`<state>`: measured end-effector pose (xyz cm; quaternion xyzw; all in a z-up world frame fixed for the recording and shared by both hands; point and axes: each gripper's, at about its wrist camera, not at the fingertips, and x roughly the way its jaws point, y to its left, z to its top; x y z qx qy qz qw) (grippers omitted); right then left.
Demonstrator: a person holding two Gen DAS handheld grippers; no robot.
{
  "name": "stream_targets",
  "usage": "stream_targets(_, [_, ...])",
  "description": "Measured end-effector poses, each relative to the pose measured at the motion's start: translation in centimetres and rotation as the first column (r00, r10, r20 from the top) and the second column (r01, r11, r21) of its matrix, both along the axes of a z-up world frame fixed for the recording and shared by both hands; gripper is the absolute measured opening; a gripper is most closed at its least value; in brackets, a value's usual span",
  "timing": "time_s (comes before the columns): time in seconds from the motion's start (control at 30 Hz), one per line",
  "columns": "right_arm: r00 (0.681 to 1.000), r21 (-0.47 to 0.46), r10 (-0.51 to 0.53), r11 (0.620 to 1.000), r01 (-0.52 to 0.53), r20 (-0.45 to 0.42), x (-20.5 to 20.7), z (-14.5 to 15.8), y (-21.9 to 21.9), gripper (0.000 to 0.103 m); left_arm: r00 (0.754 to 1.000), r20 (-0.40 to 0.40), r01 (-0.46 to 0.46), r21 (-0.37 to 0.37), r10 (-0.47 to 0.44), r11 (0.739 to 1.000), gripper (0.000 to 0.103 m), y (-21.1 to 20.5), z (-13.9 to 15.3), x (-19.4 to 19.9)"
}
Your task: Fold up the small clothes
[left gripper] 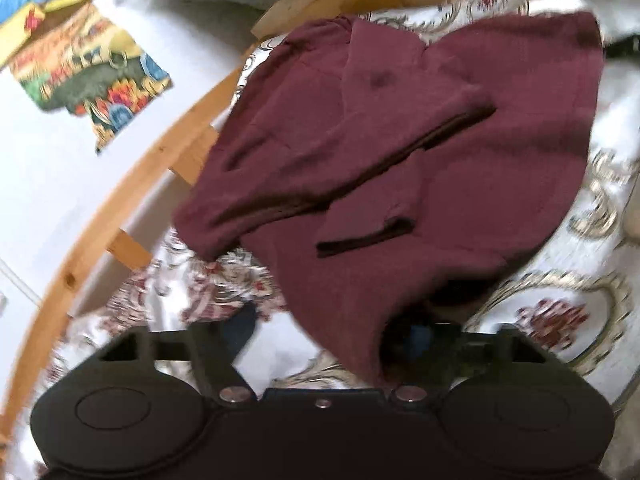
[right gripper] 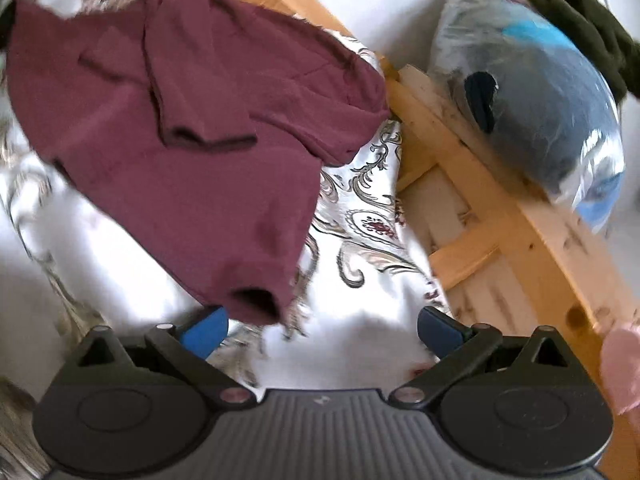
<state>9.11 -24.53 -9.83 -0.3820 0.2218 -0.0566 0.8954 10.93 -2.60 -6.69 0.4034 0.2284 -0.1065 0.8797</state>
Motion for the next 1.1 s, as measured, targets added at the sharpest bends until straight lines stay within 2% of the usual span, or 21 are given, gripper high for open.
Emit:
stream_targets(0.07, [0.999,-0.046,0.032,0.998,-0.032,0.002,0.0,-0.4,-0.2,0.103,1.0,-0.021,-0.015,-0.002,0.015,1.0,0.038,0.3,0.1,0.3])
stream_targets(0.13, [0.997,-0.106,0.073,0.992,-0.072,0.006,0.2,-0.9,-0.1,0.103,0.997,-0.067,-0.036,-0.057,0.032,0.998,0.026,0.9,0.5,0.8])
stream_targets(0.17, [0.995,-0.139,0.096,0.986,-0.094,0.009,0.2,-1.0,0.1,0.103,0.995,-0.085,-0.051,-0.09,0.043,0.995,0.014,1.2,0.9,1.0])
stream_targets(0.2, [0.993,-0.165,0.12,0.979,-0.116,0.01,0.2,-1.2,0.2,0.103,0.995,-0.087,-0.06,-0.111,0.05,0.992,0.009,1.5,1.2,1.2])
stream_targets(0.23, [0.989,-0.189,0.15,0.971,-0.146,0.009,0.3,-1.3,0.4,0.102,0.995,-0.08,-0.062,-0.126,0.052,0.99,0.009,1.6,1.5,1.2])
stream_targets(0.27, [0.982,-0.193,0.189,0.963,-0.186,-0.002,0.3,-1.3,0.5,0.092,0.996,-0.067,-0.062,-0.145,0.052,0.988,0.007,1.8,1.9,1.2])
stream_targets(0.3, [0.971,-0.18,0.239,0.954,-0.24,-0.026,0.3,-1.2,0.5,0.075,0.997,-0.058,-0.063,-0.156,0.054,0.986,0.007,2.0,2.2,1.2])
stream_targets(0.33, [0.96,-0.167,0.275,0.946,-0.279,-0.05,0.3,-1.2,0.5,0.068,0.997,-0.057,-0.069,-0.171,0.06,0.983,0.006,2.1,2.5,1.2])
stream_targets(0.4, [0.945,-0.169,0.318,0.93,-0.327,-0.078,0.4,-1.4,0.7,0.047,0.995,-0.073,-0.087,-0.205,0.073,0.975,0.006,2.4,3.0,1.2])
stream_targets(0.43, [0.939,-0.178,0.333,0.922,-0.343,-0.086,0.4,-1.6,0.7,0.04,0.994,-0.081,-0.091,-0.216,0.075,0.972,0.005,2.5,3.2,1.2])
stream_targets(0.5, [0.934,-0.175,0.345,0.918,-0.356,-0.088,0.2,-1.4,0.8,0.015,0.994,-0.08,-0.084,-0.208,0.069,0.974,0.005,2.5,3.5,0.8])
stream_targets(0.57, [0.934,-0.137,0.346,0.925,-0.355,-0.087,-0.2,-0.6,0.6,0.006,0.997,-0.062,-0.064,-0.186,0.053,0.98,0.005,2.5,3.8,0.2])
stream_targets(0.67, [0.939,-0.099,0.336,0.935,-0.341,-0.065,-0.9,1.1,0.4,0.005,0.997,-0.071,-0.045,-0.175,0.033,0.983,0.005,2.7,5.1,-0.6])
stream_targets(0.83, [0.947,-0.015,0.319,0.947,-0.319,-0.03,-3.3,4.9,0.0,0.004,0.992,-0.119,-0.061,-0.212,0.037,0.975,0.005,4.0,8.6,-2.4])
stream_targets(1.1, [0.939,0.203,0.333,0.928,-0.312,-0.082,-10.6,10.3,-1.2,0.004,0.975,-0.222,-0.081,-0.267,0.02,0.96,0.005,6.8,13.5,-9.0])
